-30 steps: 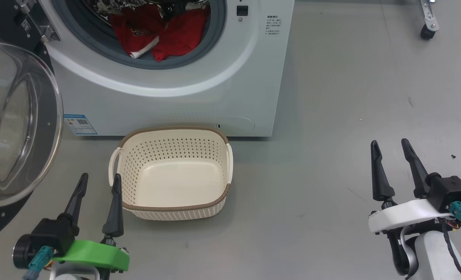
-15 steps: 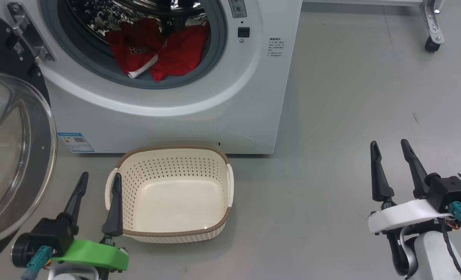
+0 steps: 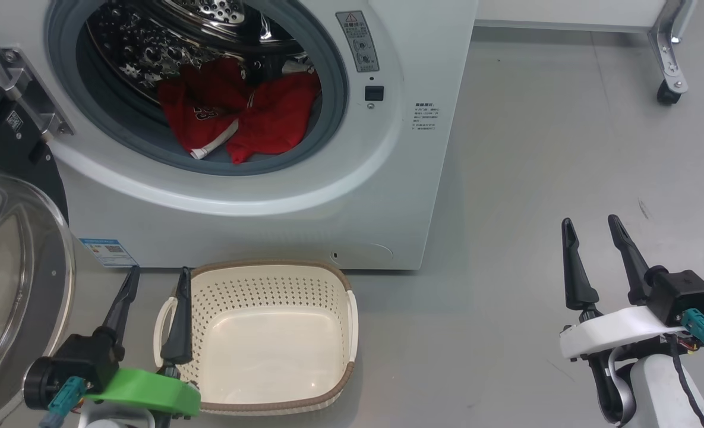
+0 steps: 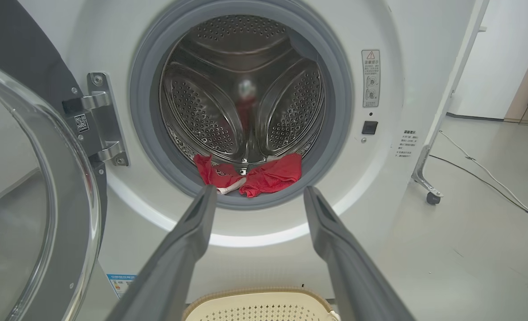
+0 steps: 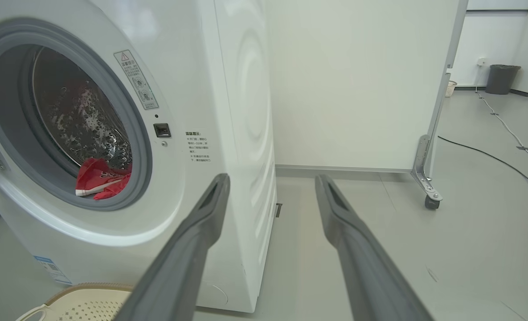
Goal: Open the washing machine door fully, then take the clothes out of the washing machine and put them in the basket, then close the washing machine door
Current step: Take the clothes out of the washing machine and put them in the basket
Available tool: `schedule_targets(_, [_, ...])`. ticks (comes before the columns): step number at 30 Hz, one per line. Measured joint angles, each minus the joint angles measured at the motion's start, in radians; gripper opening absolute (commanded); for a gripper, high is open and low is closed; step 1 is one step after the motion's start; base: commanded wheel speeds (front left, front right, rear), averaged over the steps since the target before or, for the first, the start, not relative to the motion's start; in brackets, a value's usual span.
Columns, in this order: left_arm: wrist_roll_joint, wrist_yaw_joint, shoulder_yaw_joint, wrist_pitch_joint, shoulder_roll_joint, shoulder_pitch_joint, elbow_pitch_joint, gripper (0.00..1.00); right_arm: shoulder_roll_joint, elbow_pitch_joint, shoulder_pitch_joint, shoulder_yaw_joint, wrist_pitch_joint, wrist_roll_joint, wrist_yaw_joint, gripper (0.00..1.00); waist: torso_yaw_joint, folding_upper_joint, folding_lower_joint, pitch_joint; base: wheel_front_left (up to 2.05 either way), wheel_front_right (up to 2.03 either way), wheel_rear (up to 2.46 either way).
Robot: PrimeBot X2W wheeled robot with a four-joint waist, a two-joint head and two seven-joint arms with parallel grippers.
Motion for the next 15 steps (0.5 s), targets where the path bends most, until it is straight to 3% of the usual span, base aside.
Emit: schedule_targets(15, [-0.016, -0.009, -0.001, 0.0, -0.004, 0.014, 0.025, 1.0, 0.001, 0.005, 0.0, 0.002, 0.0, -0.001, 0.0, 1.0, 0.0, 0.0, 0.0, -0.009, 0.69, -0.63, -0.05])
